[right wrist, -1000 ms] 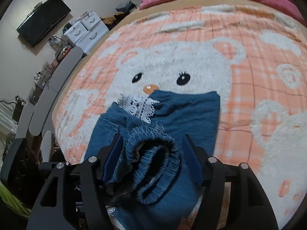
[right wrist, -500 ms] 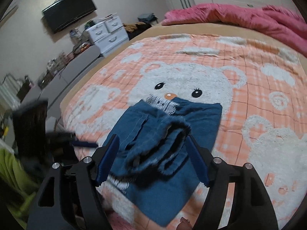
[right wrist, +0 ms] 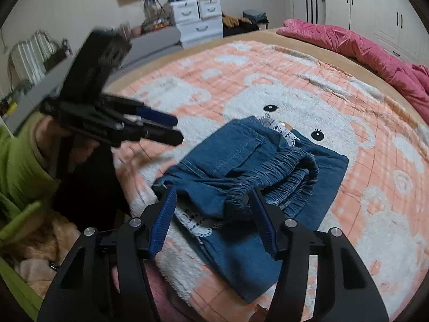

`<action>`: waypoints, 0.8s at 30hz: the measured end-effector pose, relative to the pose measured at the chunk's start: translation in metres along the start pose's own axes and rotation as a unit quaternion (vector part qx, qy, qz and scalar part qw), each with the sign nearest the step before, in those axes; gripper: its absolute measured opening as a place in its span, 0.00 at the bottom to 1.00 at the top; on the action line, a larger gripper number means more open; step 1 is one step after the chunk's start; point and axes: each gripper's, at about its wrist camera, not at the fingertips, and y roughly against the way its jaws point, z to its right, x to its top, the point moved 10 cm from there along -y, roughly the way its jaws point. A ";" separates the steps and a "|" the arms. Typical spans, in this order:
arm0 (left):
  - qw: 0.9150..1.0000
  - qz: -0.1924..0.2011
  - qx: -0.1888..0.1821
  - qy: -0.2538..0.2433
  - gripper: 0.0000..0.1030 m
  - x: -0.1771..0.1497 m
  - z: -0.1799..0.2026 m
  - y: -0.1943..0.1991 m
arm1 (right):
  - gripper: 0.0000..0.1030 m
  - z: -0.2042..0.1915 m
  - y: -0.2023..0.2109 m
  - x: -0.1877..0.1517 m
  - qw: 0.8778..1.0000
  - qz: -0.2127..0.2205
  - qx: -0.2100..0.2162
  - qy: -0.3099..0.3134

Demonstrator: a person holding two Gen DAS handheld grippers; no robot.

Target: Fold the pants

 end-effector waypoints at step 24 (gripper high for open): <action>0.997 -0.073 -0.023 -0.022 0.48 0.017 0.015 -0.079 | 0.14 0.025 -0.025 -0.023 0.996 -0.066 0.035 -0.044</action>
